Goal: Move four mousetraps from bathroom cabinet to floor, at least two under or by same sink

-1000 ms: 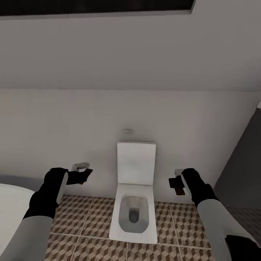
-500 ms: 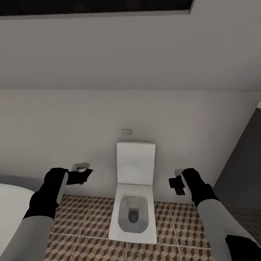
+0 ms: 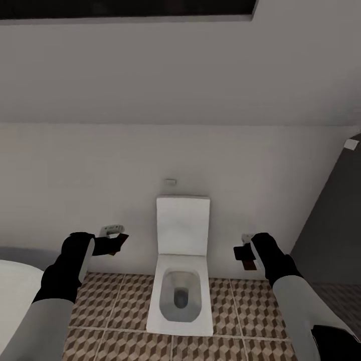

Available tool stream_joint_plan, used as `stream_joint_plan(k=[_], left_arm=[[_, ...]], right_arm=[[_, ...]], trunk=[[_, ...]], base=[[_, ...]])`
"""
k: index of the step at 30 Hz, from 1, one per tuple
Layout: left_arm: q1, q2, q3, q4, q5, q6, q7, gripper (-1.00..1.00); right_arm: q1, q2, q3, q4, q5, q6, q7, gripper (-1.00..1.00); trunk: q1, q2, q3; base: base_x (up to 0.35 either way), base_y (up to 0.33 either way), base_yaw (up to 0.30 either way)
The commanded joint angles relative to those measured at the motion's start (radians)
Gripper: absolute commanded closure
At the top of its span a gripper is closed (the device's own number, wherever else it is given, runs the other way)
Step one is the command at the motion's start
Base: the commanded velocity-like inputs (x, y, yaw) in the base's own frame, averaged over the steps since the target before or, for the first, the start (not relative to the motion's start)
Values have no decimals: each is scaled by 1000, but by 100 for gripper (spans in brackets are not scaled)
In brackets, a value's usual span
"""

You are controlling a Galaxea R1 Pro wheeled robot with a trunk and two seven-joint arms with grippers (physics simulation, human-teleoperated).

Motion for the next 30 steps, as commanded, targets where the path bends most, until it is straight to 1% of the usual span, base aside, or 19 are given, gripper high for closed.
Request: stream_joint_plan(k=[1,30], left_arm=[[-1,0,1,0,-7,4,-8,100],[-1,-5,-5,11,5,5,-12,100]], right_arm=[[-1,0,-3,-1,10,4,9,100],[-1,0,-3,0,10,-4,14,100]], trunk=[[0,-1,-1],[0,-1,-1]], base=[[0,0,-25],[0,0,-2]])
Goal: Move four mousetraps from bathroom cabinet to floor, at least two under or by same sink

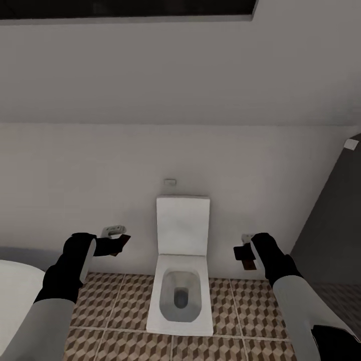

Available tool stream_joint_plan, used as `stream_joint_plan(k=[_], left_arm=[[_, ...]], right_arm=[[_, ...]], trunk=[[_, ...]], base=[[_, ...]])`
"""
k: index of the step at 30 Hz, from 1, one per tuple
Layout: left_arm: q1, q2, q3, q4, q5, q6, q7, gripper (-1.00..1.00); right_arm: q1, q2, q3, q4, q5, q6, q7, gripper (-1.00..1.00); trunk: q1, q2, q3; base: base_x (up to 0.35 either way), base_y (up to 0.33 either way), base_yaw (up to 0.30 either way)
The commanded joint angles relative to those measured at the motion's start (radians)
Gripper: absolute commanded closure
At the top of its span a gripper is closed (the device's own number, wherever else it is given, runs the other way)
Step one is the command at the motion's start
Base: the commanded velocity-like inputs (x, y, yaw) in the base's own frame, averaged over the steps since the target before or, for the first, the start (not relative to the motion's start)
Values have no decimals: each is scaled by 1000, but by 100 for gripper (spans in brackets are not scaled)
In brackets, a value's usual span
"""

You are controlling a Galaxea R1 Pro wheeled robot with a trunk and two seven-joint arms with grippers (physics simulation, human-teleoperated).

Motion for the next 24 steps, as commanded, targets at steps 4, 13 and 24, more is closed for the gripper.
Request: stream_joint_plan(k=[4,13,24], left_arm=[[-1,0,1,-1,-5,4,-7,100],[-1,1,1,-1,-8,4,-10,100],[-1,1,1,6,-7,4,-13,100]], right_arm=[[-1,0,-3,-2,11,4,10,100],[-1,0,-3,-1,12,4,10,100],[-1,0,-3,0,10,3,7,100]], trunk=[[0,-1,-1],[12,-22,-11],[54,-99,-45]], base=[[0,0,0],[0,0,0],[0,0,0]])
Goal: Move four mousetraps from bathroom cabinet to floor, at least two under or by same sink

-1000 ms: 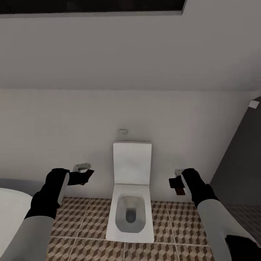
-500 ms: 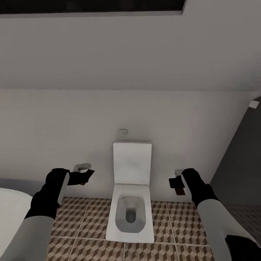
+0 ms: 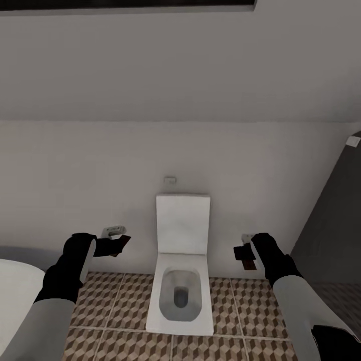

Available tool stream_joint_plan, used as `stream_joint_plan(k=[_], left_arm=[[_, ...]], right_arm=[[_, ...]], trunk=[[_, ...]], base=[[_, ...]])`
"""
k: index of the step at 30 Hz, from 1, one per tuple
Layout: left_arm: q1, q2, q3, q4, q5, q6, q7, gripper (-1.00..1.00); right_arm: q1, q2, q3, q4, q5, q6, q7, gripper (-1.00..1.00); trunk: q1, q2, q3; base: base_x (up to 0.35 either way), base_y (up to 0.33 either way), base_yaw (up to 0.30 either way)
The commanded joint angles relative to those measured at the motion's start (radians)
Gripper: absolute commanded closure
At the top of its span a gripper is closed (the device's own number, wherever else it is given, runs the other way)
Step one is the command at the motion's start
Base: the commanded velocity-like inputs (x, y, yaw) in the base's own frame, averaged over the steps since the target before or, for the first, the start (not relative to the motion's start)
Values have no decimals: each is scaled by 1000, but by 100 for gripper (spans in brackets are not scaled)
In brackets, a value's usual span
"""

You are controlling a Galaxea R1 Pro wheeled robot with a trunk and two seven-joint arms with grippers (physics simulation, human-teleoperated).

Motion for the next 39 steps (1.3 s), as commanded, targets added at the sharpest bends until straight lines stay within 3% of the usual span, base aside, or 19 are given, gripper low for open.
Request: stream_joint_plan(k=[1,21,39], left_arm=[[-1,0,1,2,-7,4,-7,100],[-1,1,1,13,-8,4,-5,100],[-1,1,2,14,-9,2,0,100]], right_arm=[[-1,0,-3,-1,10,3,8,100],[-1,-1,-3,4,7,-15,-2,100],[-1,-3,-3,64,13,-68,-2,100]], trunk=[[4,-8,-4],[81,-148,-67],[150,-274,-124]], base=[[0,0,0],[0,0,0],[0,0,0]])
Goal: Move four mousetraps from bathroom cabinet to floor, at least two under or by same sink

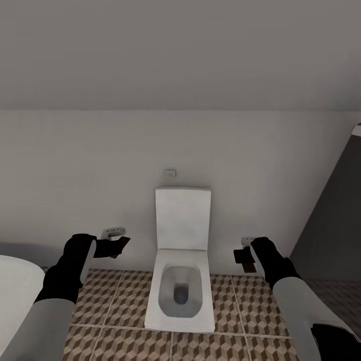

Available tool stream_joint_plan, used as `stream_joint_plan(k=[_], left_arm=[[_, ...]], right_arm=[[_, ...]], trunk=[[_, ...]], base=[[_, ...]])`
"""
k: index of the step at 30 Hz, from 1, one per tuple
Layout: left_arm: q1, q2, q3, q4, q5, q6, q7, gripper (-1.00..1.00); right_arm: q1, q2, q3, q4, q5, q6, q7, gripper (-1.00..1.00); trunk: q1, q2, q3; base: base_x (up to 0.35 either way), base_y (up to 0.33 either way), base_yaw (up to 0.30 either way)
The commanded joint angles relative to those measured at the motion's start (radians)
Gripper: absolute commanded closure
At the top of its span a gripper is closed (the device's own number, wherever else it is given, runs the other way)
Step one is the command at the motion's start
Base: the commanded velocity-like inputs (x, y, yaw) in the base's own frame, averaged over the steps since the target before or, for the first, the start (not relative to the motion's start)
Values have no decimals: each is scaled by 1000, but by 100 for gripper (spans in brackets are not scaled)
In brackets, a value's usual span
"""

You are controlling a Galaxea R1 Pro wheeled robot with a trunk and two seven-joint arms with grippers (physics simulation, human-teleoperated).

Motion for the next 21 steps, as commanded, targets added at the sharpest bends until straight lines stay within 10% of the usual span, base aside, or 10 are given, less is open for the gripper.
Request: stream_joint_plan(k=[1,21], left_arm=[[-1,0,1,-1,-7,4,-7,100],[-1,2,3,28,-14,-7,-5,100]], right_arm=[[-1,0,-3,-1,10,4,9,100],[-1,-1,-5,10,6,-23,7,100]], trunk=[[4,-8,-4],[81,-148,-67]], base=[[0,0,0],[0,0,0]])
